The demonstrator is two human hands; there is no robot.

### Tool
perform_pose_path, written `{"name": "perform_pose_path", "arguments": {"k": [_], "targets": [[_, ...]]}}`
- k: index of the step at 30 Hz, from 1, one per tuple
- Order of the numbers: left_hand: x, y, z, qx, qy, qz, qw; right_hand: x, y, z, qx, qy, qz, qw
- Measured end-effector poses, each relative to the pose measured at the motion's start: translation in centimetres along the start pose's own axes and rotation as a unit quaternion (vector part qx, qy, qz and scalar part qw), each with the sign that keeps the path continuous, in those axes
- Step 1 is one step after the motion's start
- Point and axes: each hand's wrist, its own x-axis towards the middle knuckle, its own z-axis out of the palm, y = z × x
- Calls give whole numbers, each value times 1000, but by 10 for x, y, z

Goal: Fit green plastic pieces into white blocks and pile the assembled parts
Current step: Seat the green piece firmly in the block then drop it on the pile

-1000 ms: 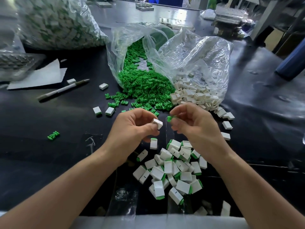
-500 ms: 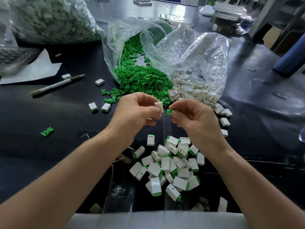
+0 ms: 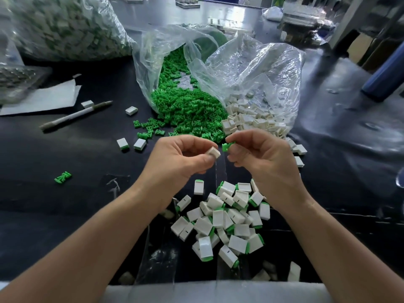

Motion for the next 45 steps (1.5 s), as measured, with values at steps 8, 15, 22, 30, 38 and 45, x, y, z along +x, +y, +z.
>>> {"name": "perform_pose_path", "arguments": {"k": [8, 15, 22, 30, 38, 45], "targets": [[-2, -1, 0, 9, -15, 1, 1000, -1, -2, 0, -31, -47, -10, 998], [-3, 0, -2, 11, -38, 6, 999, -1, 2, -2, -100, -62, 10, 993], [-4, 1, -6, 61, -55, 23, 996, -4, 2, -4, -180, -125, -13, 976], [-4, 1, -10, 170, -72, 90, 979, -6, -3, -4, -303, -162, -83, 936], [-5, -4, -6, 234, -61, 132, 961, -6, -2, 0, -377, -157, -130, 904], [-2, 0, -4, 1, -57, 44, 997, -4, -5, 1, 7, -108, 72, 992]]}}
